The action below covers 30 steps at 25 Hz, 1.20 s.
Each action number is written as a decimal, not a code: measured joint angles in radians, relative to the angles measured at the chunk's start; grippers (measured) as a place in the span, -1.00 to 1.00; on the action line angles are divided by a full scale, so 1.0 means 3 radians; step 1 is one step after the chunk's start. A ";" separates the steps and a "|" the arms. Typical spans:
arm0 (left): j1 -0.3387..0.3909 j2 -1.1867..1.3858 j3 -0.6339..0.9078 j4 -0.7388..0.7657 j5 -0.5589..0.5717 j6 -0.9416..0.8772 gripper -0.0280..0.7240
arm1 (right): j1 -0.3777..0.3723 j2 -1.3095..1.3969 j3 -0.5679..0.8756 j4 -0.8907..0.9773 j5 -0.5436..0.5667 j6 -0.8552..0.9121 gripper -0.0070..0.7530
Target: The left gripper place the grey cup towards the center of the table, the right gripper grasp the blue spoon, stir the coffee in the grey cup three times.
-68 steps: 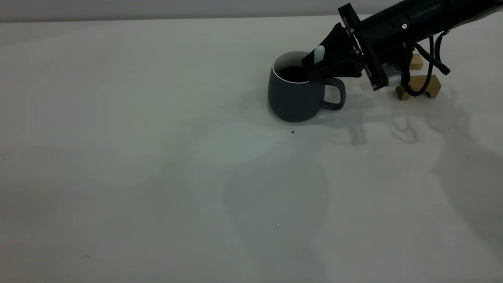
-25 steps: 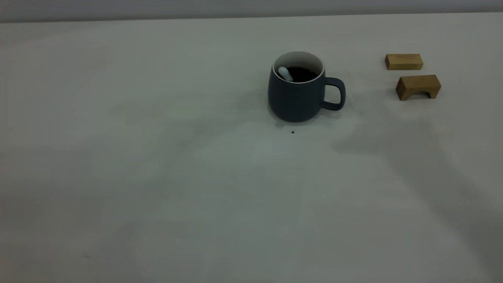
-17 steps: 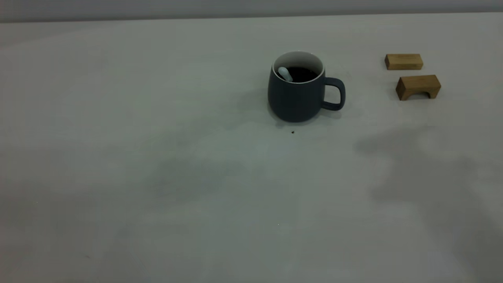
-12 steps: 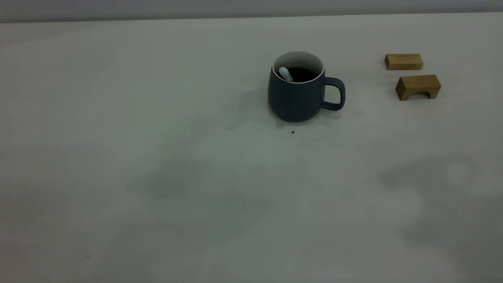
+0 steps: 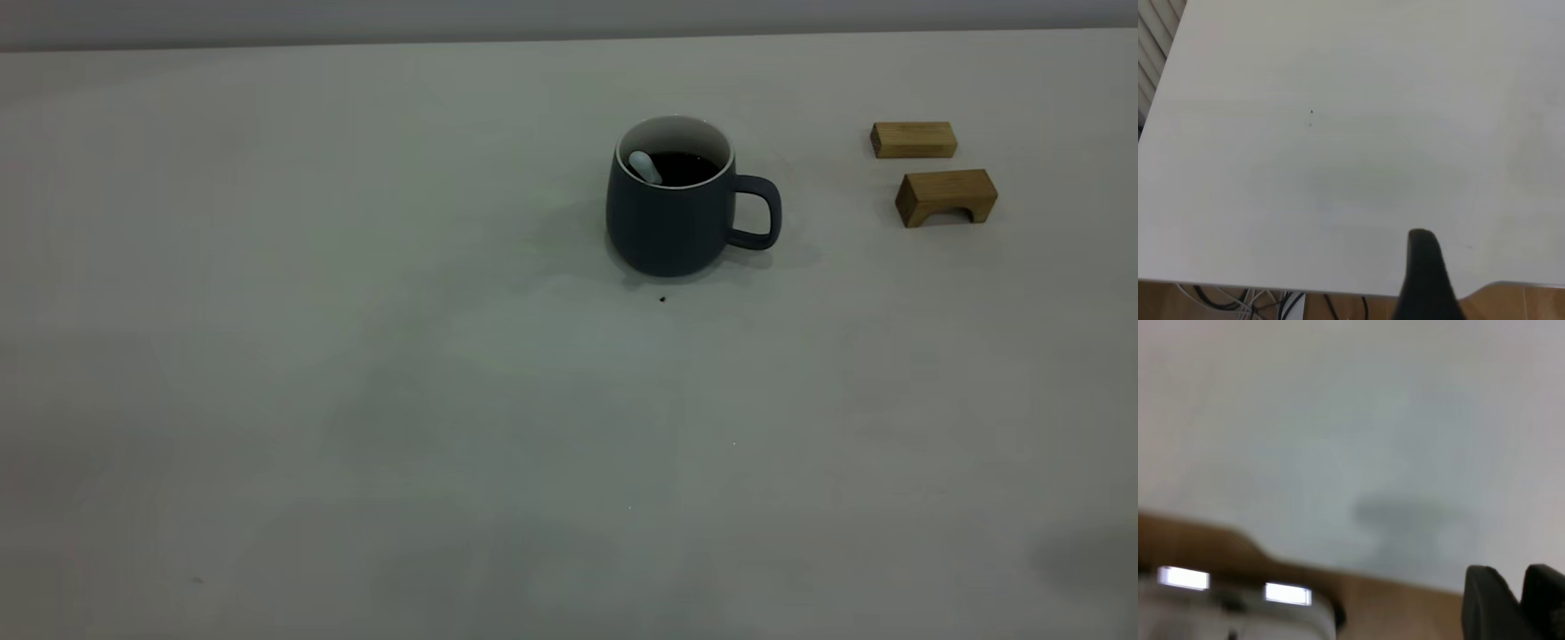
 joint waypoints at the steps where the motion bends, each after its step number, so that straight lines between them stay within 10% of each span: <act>1: 0.0000 0.0000 0.0000 0.0000 0.0000 0.0000 0.63 | -0.0062 -0.0228 0.0088 0.0000 -0.0057 0.0000 -0.59; 8: 0.0000 0.0000 0.0000 0.0000 0.0000 0.0000 0.63 | -0.0480 -0.1515 0.0444 -0.0068 -0.0013 -0.0003 -0.56; 30: 0.0000 0.0000 0.0000 0.0000 0.0000 0.0000 0.63 | -0.0477 -0.2364 0.0908 0.0160 0.0078 -0.0003 -0.50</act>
